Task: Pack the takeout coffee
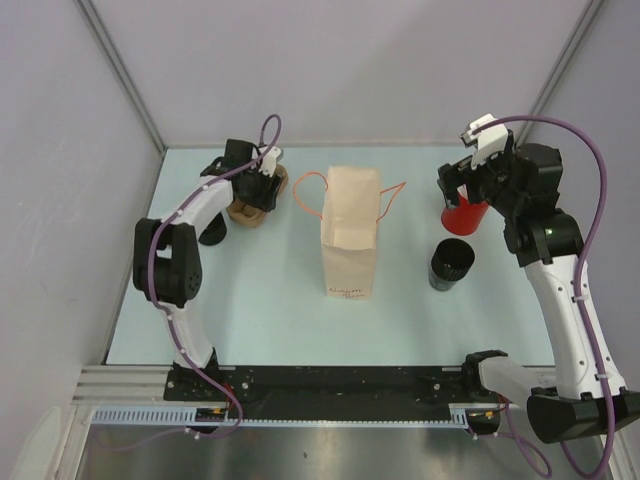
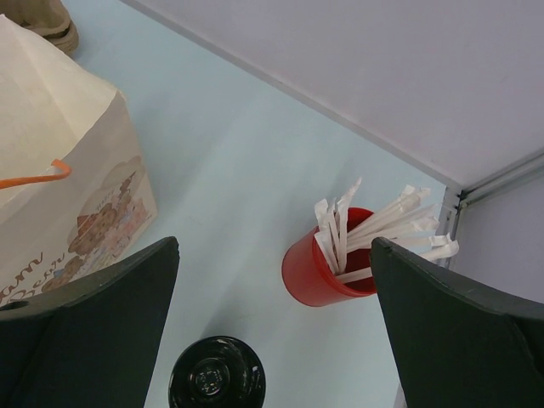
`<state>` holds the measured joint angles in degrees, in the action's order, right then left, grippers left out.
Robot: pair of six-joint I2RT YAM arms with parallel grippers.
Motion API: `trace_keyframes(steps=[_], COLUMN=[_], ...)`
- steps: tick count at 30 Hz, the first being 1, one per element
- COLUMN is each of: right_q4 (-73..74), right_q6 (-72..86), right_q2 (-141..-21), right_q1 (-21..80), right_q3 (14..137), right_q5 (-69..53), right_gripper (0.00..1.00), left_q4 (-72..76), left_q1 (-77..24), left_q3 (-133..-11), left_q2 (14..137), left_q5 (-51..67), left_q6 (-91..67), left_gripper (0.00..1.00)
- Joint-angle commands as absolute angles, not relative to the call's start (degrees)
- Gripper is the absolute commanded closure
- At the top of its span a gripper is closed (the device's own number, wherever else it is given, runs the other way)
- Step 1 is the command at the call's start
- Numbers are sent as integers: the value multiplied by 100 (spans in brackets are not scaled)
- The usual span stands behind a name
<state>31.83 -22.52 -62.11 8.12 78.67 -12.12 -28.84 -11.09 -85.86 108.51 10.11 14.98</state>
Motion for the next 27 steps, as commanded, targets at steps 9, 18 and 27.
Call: trace_keyframes(steps=[9, 18, 27], right_q4=[2988, 3006, 2997], right_q6=[-2145, -2118, -2109], right_q2=[-6021, -6003, -5994], right_q1=[791, 782, 782], right_q3=[7831, 7840, 7840], right_q5=[-1336, -1397, -1433], right_gripper=[0, 0, 0], left_q4=[-2637, -2505, -2443], left_q1=[-1134, -1143, -1134], left_q3=[-8499, -8438, -8490], left_q2=[10969, 11048, 11066], left_q5=[800, 633, 519], left_q6=[1520, 1573, 1591], left_gripper=[45, 54, 69])
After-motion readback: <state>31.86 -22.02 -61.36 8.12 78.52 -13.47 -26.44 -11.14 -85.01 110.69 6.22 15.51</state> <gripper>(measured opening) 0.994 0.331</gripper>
